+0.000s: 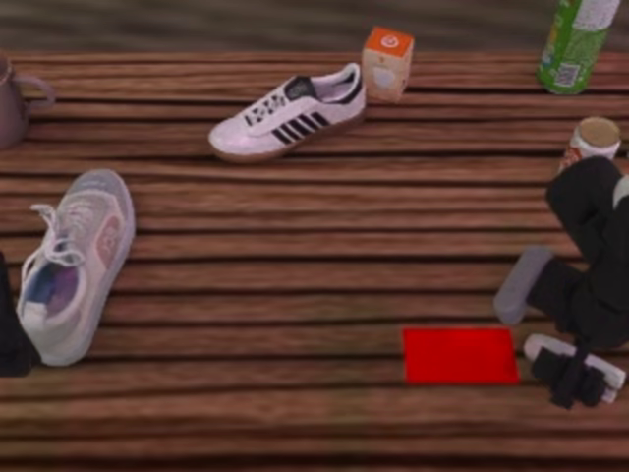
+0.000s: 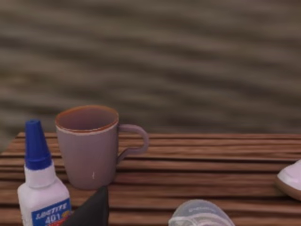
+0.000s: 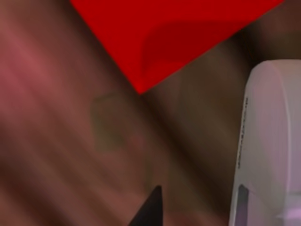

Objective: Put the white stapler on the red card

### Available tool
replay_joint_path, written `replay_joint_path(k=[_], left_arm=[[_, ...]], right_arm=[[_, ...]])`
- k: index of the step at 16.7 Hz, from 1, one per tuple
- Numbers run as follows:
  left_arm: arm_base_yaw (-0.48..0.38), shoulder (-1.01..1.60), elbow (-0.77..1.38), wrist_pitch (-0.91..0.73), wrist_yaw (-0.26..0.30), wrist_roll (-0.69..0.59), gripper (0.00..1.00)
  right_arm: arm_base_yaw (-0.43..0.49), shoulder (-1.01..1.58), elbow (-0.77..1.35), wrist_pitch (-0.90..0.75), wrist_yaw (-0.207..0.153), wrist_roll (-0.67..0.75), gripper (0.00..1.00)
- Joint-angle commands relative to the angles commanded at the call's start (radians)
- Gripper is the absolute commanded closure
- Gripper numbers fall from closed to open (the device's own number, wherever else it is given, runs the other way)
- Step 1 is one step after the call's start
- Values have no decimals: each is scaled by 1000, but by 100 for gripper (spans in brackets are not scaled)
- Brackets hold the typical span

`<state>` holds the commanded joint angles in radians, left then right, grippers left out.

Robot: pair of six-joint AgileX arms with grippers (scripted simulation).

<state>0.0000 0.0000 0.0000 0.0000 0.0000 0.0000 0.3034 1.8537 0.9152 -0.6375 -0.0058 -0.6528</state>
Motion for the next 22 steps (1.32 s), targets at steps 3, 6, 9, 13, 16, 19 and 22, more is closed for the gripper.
replay_joint_path(k=[3, 6, 9, 13, 16, 19, 22], left_arm=[[0, 0, 0, 0, 0, 0, 0], [0, 0, 0, 0, 0, 0, 0], [0, 0, 0, 0, 0, 0, 0], [0, 0, 0, 0, 0, 0, 0], [0, 0, 0, 0, 0, 0, 0], [0, 0, 0, 0, 0, 0, 0], [0, 0, 0, 0, 0, 0, 0]], right_arm=[[0, 0, 0, 0, 0, 0, 75], [0, 0, 0, 0, 0, 0, 98], [0, 0, 0, 0, 0, 0, 100], [0, 0, 0, 0, 0, 0, 100], [-1, -2, 2, -3, 0, 0, 100], [1, -29, 47, -75, -1, -3, 100], [1, -85, 117, -215, 0, -5, 100]])
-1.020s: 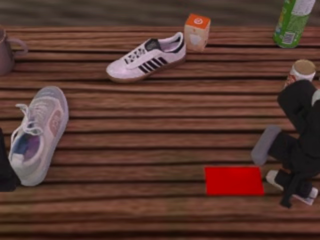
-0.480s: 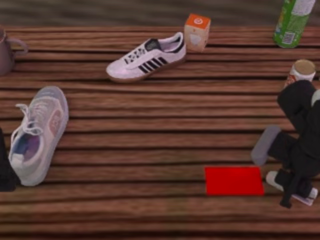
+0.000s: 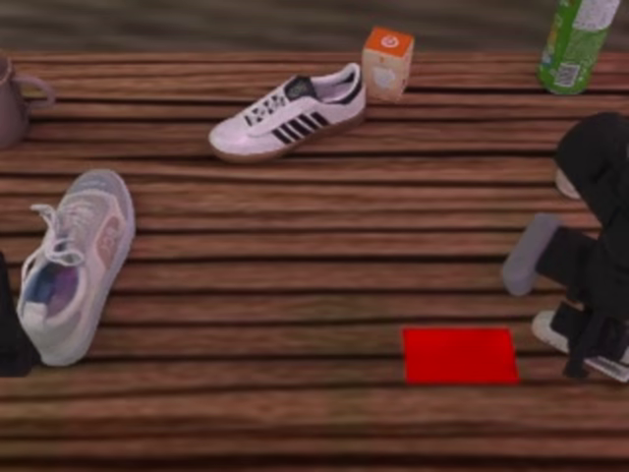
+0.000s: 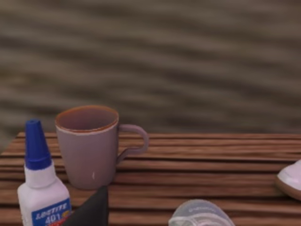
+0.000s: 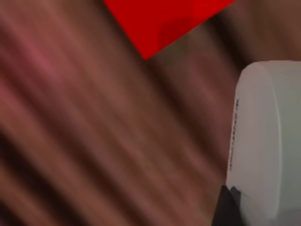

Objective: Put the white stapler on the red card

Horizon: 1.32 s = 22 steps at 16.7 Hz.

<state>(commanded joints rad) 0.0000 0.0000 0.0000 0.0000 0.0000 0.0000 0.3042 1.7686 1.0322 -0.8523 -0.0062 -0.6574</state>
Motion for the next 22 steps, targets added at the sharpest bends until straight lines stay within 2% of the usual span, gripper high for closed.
replay_joint_path(k=[5, 11, 19, 22], left_arm=[[0, 0, 0, 0, 0, 0, 0], [0, 0, 0, 0, 0, 0, 0], [0, 0, 0, 0, 0, 0, 0], [0, 0, 0, 0, 0, 0, 0]], right_arm=[[3, -95, 100, -187, 0, -3, 100], [13, -89, 119, -199, 0, -16, 100], [224, 63, 384, -302, 13, -271, 100], [273, 89, 444, -320, 16, -328, 100]])
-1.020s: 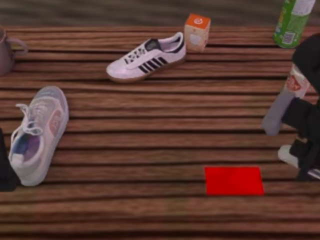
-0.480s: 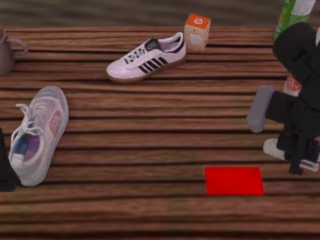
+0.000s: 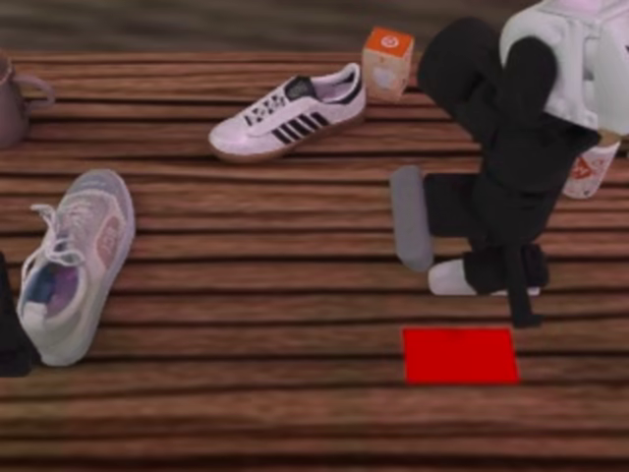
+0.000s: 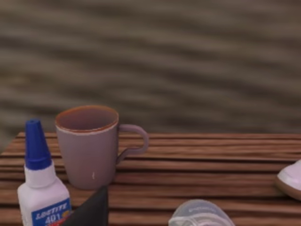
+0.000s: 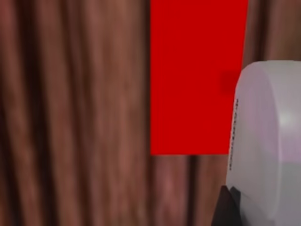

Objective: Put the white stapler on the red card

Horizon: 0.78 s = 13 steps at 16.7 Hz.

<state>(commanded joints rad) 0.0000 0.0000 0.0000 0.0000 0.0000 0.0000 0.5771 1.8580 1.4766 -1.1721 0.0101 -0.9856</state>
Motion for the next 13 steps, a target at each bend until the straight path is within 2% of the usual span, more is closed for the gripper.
replay_joint_path(k=[7, 13], left_arm=[[0, 0, 0, 0, 0, 0, 0], [0, 0, 0, 0, 0, 0, 0]], right_arm=[[-3, 10, -31, 41, -1, 1, 100], [-1, 100, -203, 313, 0, 0, 100]])
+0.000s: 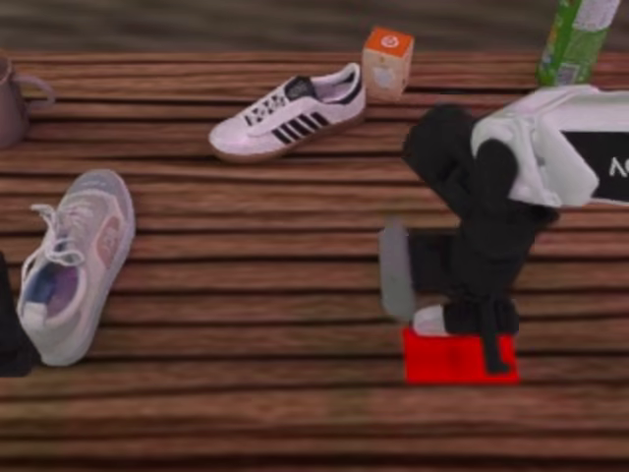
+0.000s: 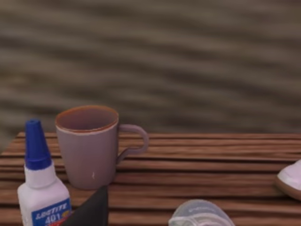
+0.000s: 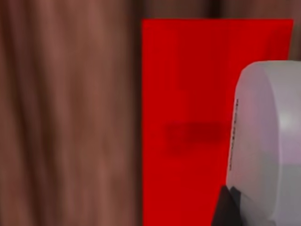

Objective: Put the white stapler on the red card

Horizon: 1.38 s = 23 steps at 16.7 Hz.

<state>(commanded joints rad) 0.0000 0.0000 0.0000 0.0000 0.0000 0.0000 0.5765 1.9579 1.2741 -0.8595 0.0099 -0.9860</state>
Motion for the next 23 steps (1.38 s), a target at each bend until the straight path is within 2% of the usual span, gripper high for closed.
replay_joint_path(k=[6, 19, 23], left_arm=[[0, 0, 0, 0, 0, 0, 0], [0, 0, 0, 0, 0, 0, 0], [0, 0, 0, 0, 0, 0, 0]], right_arm=[[1, 25, -44, 59, 1, -1, 100], [1, 25, -44, 59, 1, -1, 2], [1, 25, -44, 59, 1, -1, 0]])
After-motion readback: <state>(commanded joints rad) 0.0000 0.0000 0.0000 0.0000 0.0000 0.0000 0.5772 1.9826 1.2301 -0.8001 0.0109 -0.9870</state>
